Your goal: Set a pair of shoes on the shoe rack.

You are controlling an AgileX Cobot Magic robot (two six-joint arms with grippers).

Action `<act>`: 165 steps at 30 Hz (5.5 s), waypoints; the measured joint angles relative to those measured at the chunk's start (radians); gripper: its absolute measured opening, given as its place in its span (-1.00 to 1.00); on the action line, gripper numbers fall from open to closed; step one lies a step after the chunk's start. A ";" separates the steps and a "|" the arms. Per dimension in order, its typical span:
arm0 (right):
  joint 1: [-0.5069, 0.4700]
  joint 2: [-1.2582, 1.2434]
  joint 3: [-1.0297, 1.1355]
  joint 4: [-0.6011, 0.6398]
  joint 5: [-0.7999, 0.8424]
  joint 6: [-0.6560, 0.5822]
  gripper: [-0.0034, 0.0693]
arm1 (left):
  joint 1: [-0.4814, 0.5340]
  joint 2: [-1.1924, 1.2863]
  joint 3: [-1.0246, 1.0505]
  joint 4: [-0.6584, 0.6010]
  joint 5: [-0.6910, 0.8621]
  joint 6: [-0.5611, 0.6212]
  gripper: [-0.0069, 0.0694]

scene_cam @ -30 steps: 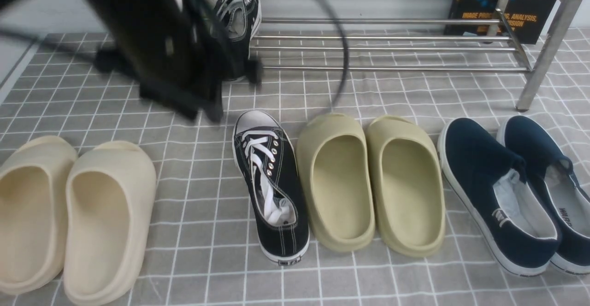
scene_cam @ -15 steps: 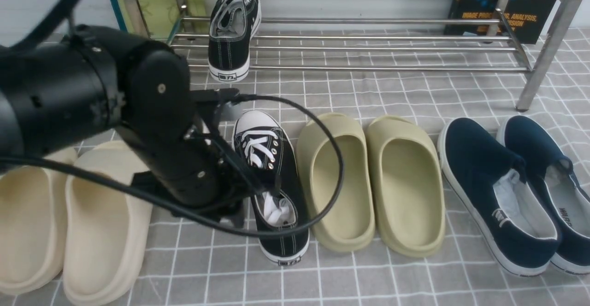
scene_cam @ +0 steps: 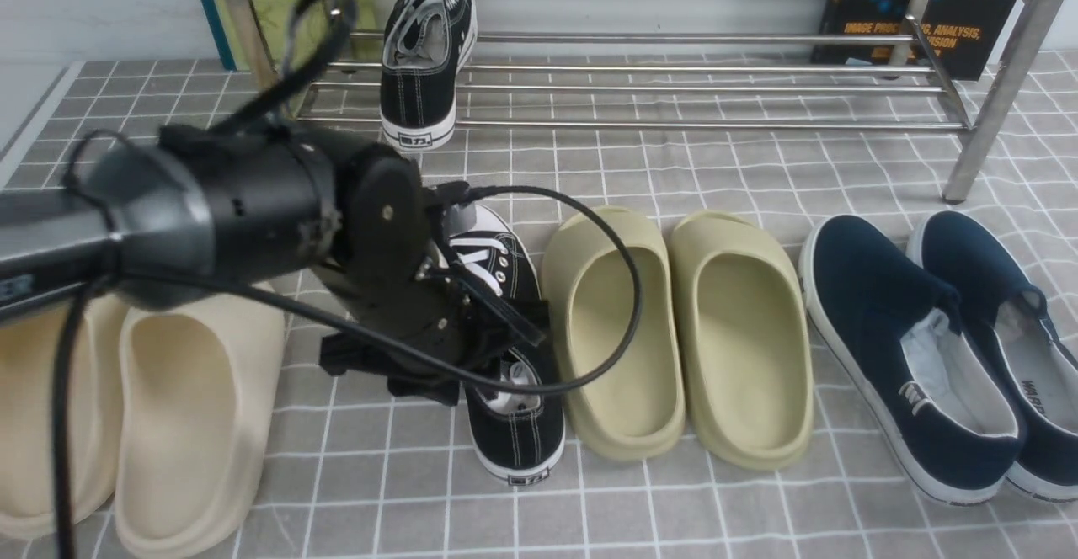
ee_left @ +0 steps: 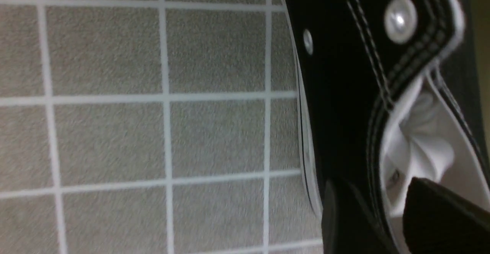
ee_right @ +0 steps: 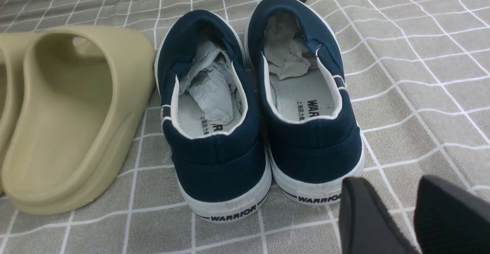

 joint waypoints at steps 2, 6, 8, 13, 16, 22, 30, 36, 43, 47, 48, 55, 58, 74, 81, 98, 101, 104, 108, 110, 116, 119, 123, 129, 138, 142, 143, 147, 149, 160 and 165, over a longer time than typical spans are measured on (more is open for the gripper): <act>0.000 0.000 0.000 0.000 0.000 0.000 -0.25 | 0.000 0.016 0.000 0.000 -0.013 -0.003 -0.21; 0.000 0.000 0.000 0.000 0.000 0.000 -0.25 | 0.000 0.040 0.000 0.005 -0.016 -0.006 -0.30; 0.000 0.000 0.000 0.000 0.000 0.000 -0.25 | 0.000 0.052 0.000 0.009 -0.019 -0.007 -0.43; 0.000 0.000 0.000 0.000 0.000 0.000 -0.25 | 0.000 0.058 0.000 0.029 -0.020 -0.009 -0.82; 0.000 0.000 0.000 0.000 0.000 0.000 -0.25 | 0.000 0.050 0.000 0.037 -0.015 -0.009 -0.85; 0.000 0.000 0.000 0.000 0.000 0.000 -0.25 | 0.000 -0.065 0.011 0.054 0.049 -0.011 -0.85; 0.000 0.000 0.000 0.000 0.000 0.000 -0.25 | 0.000 -0.218 -0.022 0.053 0.014 -0.010 -0.85; 0.000 0.000 0.000 0.000 0.000 0.000 -0.25 | 0.024 -0.127 -0.197 0.069 0.080 -0.010 -0.85; 0.000 0.000 0.000 0.000 0.000 0.000 -0.25 | 0.098 0.047 -0.420 0.063 0.139 -0.010 -0.85; 0.000 0.000 0.000 0.000 0.000 0.000 -0.25 | 0.140 0.150 -0.556 0.059 0.140 -0.010 -0.85; 0.000 0.000 0.000 0.000 0.000 0.000 -0.25 | 0.149 0.176 -0.591 0.058 0.140 -0.010 -0.85; 0.000 0.000 0.000 0.000 0.000 0.000 -0.25 | 0.185 0.333 -0.795 0.048 0.177 0.020 -0.85; 0.000 0.000 0.000 0.000 0.000 0.000 -0.25 | 0.187 0.417 -0.897 0.036 0.198 0.063 -0.85; 0.000 0.000 0.000 0.000 0.000 0.000 -0.25 | 0.206 0.551 -1.044 0.019 0.124 0.091 -0.85; 0.000 0.000 0.000 0.000 0.000 0.000 -0.25 | 0.227 0.555 -1.044 0.013 0.110 0.091 -0.84; 0.000 0.000 0.000 0.000 0.000 0.000 -0.25 | 0.228 0.534 -1.164 0.003 0.306 0.137 -0.21; 0.000 0.000 0.000 0.000 0.000 0.000 -0.25 | 0.228 0.486 -1.205 0.008 0.426 0.214 -0.22; 0.000 0.000 0.000 0.000 0.000 0.000 -0.25 | 0.221 0.446 -1.215 0.007 0.530 0.266 -0.37; 0.000 0.000 0.000 0.000 0.000 0.000 -0.25 | 0.186 0.438 -1.135 0.006 0.552 0.300 -0.74; 0.000 0.000 0.000 0.000 0.000 0.000 -0.25 | 0.163 0.446 -1.043 0.004 0.525 0.306 -0.85; 0.000 0.000 0.000 0.000 0.000 0.000 -0.25 | 0.128 0.468 -0.880 0.001 0.229 0.273 -0.85; 0.000 0.000 0.000 0.000 0.000 0.000 -0.25 | 0.130 0.468 -0.881 0.033 0.130 0.248 -0.85; 0.000 0.000 0.000 0.000 0.000 0.000 -0.25 | 0.135 0.488 -0.918 0.039 0.111 0.199 -0.85; 0.000 0.000 0.000 0.000 0.000 0.000 -0.25 | 0.157 0.523 -0.963 0.036 0.119 0.180 -0.85; 0.000 0.000 0.000 0.000 0.000 0.000 -0.25 | 0.173 0.506 -1.111 0.076 0.327 0.210 -0.85; 0.000 0.000 0.000 0.000 0.000 0.000 -0.25 | 0.174 0.377 -1.184 0.095 0.541 0.307 -0.85; 0.000 0.000 0.000 0.000 0.000 0.000 -0.25 | 0.174 0.368 -1.185 0.096 0.541 0.310 -0.85; 0.000 0.000 0.000 0.000 0.000 0.000 -0.25 | 0.174 0.133 -1.142 0.101 0.571 0.342 -0.85; 0.000 0.000 0.000 0.000 0.000 0.000 -0.25 | 0.174 0.063 -1.120 0.101 0.571 0.342 -0.85; 0.000 0.000 0.000 0.000 0.000 0.000 -0.25 | 0.174 -0.586 -0.441 0.101 0.517 0.300 -0.85; 0.000 0.000 0.000 0.000 0.000 0.000 -0.25 | 0.174 -0.809 -0.134 0.101 0.382 0.225 -0.85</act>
